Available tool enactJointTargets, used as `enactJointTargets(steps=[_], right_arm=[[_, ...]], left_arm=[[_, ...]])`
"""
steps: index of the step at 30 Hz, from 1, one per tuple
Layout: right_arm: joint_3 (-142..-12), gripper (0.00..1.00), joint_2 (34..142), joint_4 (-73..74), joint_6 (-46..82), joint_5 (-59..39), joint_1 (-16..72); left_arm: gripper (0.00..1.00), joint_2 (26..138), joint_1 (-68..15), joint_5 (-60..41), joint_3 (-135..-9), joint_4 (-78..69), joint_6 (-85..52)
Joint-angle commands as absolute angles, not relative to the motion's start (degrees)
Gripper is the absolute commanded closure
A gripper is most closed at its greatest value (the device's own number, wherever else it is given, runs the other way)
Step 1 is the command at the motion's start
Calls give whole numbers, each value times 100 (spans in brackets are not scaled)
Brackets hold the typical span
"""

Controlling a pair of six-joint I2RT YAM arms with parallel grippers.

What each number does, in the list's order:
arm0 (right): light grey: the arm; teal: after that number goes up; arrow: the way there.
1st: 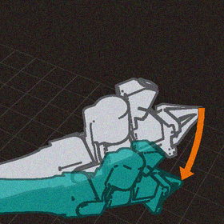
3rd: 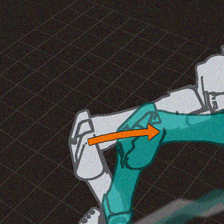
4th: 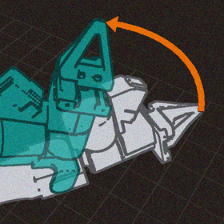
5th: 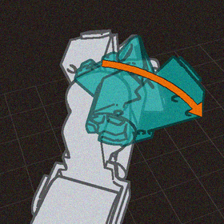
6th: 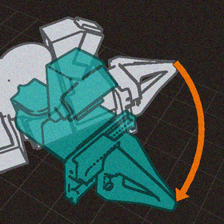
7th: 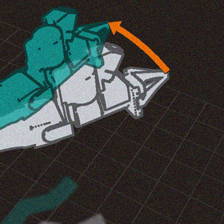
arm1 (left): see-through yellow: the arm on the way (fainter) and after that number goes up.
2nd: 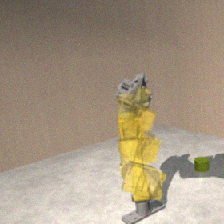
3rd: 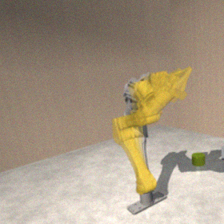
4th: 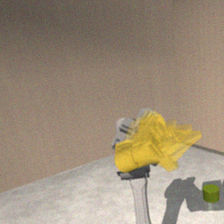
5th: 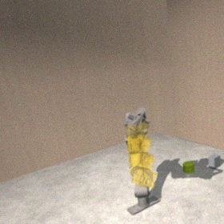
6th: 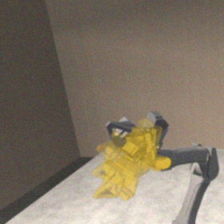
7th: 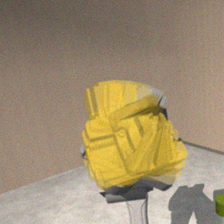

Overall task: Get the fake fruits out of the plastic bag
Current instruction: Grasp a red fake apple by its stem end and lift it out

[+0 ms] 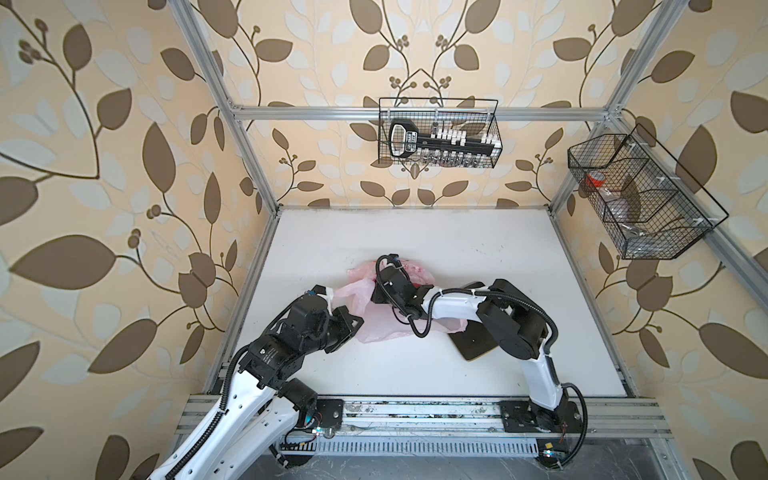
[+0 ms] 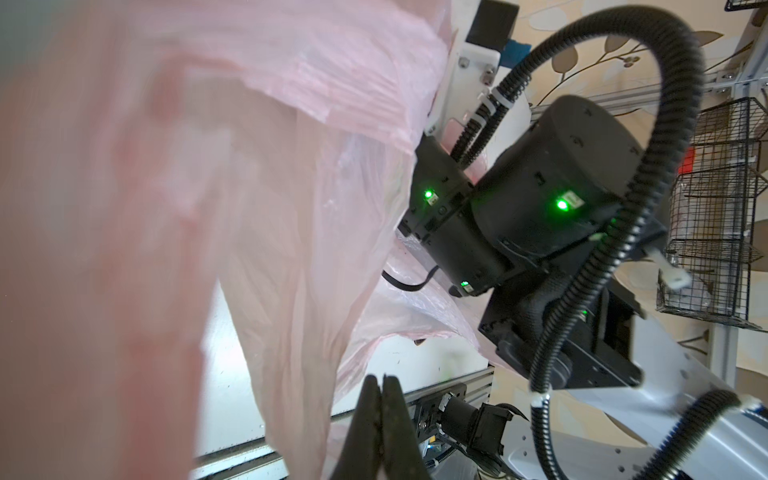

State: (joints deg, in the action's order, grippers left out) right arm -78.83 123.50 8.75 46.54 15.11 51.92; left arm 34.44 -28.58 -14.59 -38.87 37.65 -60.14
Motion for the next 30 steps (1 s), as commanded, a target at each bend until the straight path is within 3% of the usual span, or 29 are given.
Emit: enactJointTargets(steps=[1,9,15,22,30], right_arm=[[-8264,41,12743,871,4799,1808,5147],[-8816,42,13366,521,4732,2315,5140],[-9149,48,13555,301,4519,2514,5142],[-9000,65,13005,481,4228,2250,5149],[-8249,76,12054,787,4175,1764,5146]], left_arm=[[100,3502,-2927,-1720,-4181,3533,-5919],[100,3515,-2927,-1759,-4265,3560,-5853],[100,3516,-2924,-1681,-4280,3614,-5853],[100,3323,-2922,-1399,-4057,3727,-6052],[100,3238,-2922,-1167,-3820,3685,-6231]])
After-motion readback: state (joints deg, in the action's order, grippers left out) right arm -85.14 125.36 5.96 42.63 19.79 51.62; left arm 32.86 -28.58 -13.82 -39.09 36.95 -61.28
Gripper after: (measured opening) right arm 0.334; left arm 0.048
